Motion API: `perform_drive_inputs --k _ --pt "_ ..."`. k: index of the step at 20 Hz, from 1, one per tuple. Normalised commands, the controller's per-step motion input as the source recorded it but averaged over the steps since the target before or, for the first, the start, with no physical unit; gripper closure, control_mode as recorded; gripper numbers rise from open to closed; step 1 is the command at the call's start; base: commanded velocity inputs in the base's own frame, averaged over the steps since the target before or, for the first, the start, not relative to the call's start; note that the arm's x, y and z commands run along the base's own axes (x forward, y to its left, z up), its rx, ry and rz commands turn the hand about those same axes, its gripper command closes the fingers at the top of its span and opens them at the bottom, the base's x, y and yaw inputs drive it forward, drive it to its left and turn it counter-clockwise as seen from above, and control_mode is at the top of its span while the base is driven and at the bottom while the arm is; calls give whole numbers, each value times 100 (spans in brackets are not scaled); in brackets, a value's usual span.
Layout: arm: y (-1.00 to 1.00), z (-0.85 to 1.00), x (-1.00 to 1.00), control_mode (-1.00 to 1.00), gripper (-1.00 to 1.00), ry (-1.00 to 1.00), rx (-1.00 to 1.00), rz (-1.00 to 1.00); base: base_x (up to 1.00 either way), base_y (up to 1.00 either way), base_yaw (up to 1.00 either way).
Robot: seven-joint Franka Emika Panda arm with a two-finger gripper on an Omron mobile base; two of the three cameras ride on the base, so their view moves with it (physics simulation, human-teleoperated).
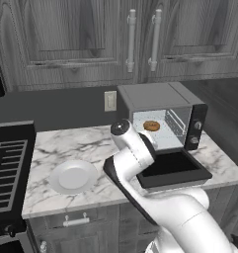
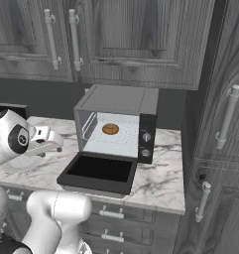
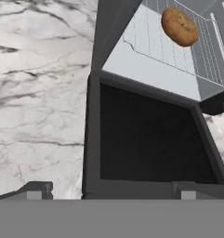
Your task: Pick up the bagel from the plate, place it on the toaster oven rack, close the door, and set the timer.
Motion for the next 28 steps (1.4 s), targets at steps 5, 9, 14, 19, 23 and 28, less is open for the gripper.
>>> perform_drive_inputs --k 5,9,14,19,23,28 --pt "0 -61 21 -100 -100 8 -9 0 0 0 0" --pt "0 -49 23 -100 -100 3 -9 -1 0 0 0" --pt "0 -35 32 -100 -100 4 -9 -2 0 0 0" --pt "0 -30 39 -100 -100 7 -10 -2 0 0 0" --pt "0 -24 27 -100 -100 5 -10 -3 0 0 0" --pt "0 -19 12 -100 -100 5 -11 -5 0 0 0"
